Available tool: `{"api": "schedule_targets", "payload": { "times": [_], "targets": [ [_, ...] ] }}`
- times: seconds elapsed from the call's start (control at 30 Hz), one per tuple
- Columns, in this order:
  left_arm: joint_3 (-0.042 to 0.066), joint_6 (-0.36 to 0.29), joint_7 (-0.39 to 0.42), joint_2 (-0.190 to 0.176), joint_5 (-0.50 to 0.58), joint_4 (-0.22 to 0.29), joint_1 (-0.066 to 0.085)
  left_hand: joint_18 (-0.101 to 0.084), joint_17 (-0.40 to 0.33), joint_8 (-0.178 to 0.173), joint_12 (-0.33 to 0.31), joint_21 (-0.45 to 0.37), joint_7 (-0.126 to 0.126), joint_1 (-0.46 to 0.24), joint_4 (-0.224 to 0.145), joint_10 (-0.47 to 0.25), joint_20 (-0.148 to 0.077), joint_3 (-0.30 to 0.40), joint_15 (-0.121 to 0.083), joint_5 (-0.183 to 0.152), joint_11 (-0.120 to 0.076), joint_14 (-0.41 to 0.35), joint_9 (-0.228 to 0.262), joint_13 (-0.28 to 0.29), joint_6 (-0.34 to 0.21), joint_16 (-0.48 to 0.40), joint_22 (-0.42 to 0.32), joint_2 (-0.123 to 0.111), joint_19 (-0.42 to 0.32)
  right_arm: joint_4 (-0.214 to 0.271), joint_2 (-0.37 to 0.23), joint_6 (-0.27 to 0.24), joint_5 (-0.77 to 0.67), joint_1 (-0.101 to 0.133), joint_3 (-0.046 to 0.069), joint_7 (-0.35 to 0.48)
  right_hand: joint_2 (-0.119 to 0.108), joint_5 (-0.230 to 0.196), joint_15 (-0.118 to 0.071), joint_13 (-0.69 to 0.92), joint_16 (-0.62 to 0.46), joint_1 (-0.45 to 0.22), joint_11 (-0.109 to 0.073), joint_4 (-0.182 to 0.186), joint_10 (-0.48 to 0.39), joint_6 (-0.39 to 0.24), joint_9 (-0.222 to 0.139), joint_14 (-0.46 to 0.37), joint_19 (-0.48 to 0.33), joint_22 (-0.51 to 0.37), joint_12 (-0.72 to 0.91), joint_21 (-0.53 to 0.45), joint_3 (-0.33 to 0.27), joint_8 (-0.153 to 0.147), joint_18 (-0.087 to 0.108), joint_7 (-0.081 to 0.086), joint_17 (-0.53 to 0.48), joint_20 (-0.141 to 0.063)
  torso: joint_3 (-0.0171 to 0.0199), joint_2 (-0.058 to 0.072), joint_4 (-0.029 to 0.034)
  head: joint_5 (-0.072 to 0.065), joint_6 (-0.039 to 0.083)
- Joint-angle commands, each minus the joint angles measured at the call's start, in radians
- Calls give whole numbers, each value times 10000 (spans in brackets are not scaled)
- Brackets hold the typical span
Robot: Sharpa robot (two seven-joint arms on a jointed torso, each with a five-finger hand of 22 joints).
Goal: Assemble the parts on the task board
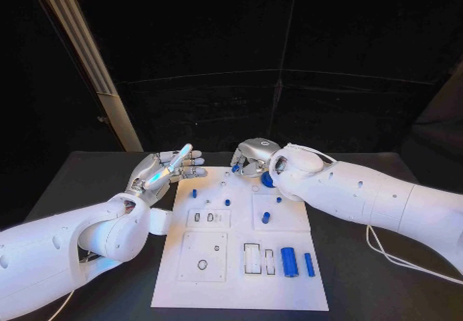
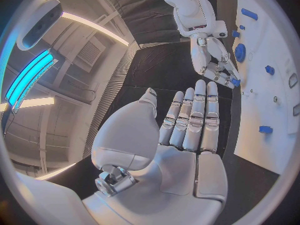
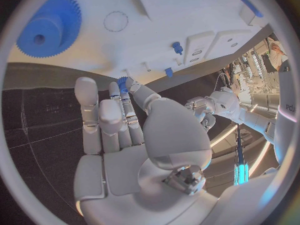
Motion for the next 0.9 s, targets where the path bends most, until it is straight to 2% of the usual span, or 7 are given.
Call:
{"api": "schedule_targets", "payload": {
  "times": [0.03,0.1,0.43,0.67,0.9],
  "targets": [
    [7,171,-3,29,-45,33,35,58,11,-63,-56,-53,132,49,-37,-26,31,-23,55,43,32,-27,-9,-12,-42,-20,-14,17,58,-156,154,138,-116,38,8,-116,-10,-45,-61,-10,31,-68,22,57,-43,12,14,38,-66,17,4,55,-16,-20,-64,-18,15,-6,-45,78,59,-47,17],
    [7,177,-13,39,-45,33,43,58,11,-63,-56,-53,132,49,-37,-26,31,-23,55,43,32,-27,-9,-12,-42,-20,-14,17,58,-225,236,283,-147,44,8,-114,-35,-51,-57,-11,50,-77,28,81,-61,1,11,41,-66,36,4,73,2,-26,-67,-12,34,-3,-55,86,75,-62,10],
    [7,185,-36,54,-45,9,60,59,12,-66,-61,-58,134,63,-47,-29,32,-20,56,44,33,-27,-8,-12,-44,-28,-18,20,59,-348,430,799,-226,52,7,-89,-67,-62,-53,-9,69,-98,32,114,-66,-3,11,43,-67,56,9,92,12,-27,-70,-9,50,1,-41,91,56,0,-43],
    [7,198,-52,57,-45,0,68,59,12,-66,-61,-58,134,63,-47,-29,32,-20,56,44,33,-27,-8,-12,-44,-28,-18,20,59,-328,460,883,-307,53,6,-108,-83,-65,-51,-8,80,-113,33,139,-66,-2,12,44,-75,50,13,94,17,-26,-68,-8,58,3,-34,101,51,21,-45],
    [7,210,-64,75,-45,-20,74,59,12,-66,-61,-58,134,63,-47,-29,32,-20,56,44,33,-27,-8,-12,-44,-28,-18,20,59,-376,528,750,-365,53,6,-130,-149,-67,-41,-12,84,-142,44,200,-112,-39,6,31,-108,24,3,93,40,-41,-62,2,35,12,-39,112,56,15,-30]
  ]
}}
